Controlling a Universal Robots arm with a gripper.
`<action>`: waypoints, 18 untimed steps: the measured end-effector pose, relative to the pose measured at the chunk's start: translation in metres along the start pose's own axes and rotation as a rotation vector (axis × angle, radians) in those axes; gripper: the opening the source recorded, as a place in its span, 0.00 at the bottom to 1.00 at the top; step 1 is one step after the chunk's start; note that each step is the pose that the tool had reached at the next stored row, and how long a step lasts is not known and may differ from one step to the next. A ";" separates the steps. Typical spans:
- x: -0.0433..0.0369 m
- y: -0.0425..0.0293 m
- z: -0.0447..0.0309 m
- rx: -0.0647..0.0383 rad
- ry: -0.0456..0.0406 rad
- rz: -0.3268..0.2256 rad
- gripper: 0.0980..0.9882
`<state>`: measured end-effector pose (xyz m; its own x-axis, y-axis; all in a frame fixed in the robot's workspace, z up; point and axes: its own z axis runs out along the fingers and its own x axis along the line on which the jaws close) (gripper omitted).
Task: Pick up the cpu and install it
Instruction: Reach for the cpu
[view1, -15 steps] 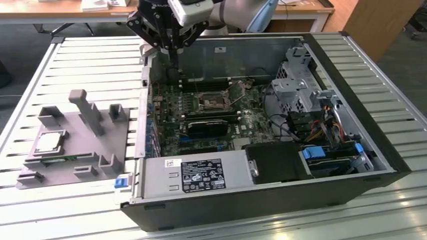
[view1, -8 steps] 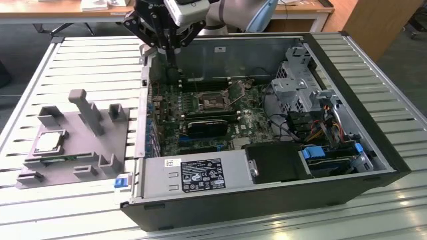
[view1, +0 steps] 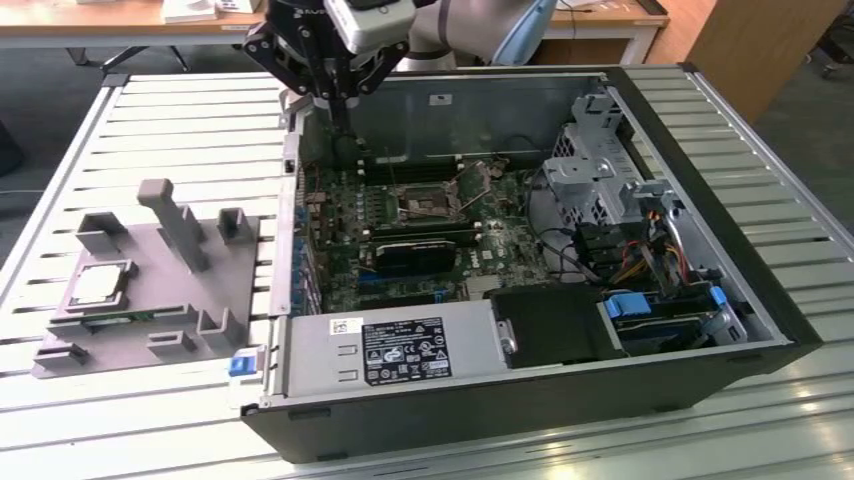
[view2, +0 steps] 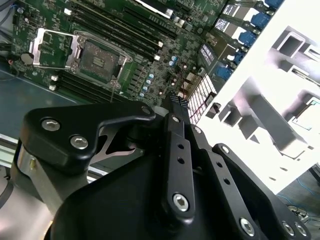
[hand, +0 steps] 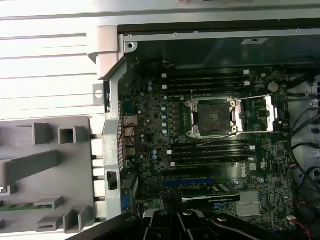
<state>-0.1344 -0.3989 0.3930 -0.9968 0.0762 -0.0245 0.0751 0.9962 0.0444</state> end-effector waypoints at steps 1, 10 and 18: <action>0.0002 0.0000 0.0000 0.000 0.0000 0.000 0.01; 0.0031 -0.0003 0.0002 0.000 0.0001 0.000 0.01; 0.0068 -0.0005 0.0004 0.000 0.0000 0.000 0.01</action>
<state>-0.1411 -0.3989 0.3924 -0.9968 0.0762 -0.0244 0.0751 0.9962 0.0443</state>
